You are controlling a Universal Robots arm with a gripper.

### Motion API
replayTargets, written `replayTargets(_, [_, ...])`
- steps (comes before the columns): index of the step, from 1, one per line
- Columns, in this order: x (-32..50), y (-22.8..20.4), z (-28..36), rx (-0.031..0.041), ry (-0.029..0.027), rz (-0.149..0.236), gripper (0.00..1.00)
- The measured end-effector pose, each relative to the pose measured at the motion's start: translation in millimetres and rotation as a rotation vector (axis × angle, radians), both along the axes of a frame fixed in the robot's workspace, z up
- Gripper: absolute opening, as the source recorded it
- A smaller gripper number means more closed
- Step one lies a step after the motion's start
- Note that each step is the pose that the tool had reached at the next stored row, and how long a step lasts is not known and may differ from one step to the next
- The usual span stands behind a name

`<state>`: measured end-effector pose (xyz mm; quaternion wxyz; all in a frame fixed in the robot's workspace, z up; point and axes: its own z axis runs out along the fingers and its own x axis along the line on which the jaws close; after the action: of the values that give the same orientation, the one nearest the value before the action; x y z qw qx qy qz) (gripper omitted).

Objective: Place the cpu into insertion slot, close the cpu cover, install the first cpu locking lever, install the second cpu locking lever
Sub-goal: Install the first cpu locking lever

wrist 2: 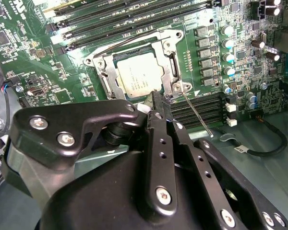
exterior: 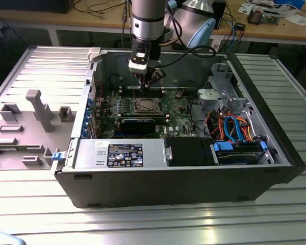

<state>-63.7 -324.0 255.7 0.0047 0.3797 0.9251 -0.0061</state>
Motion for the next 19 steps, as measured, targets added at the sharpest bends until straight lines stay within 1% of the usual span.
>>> replayTargets(10, [0.0, 0.0, 0.0, 0.0000, 0.0000, 0.004, 0.11])
replayTargets(12, [0.0, 0.0, 0.0, 0.0000, 0.0000, 0.012, 0.11])
replayTargets(19, [0.0, 0.0, 0.0, 0.0000, 0.0000, 0.016, 0.11])
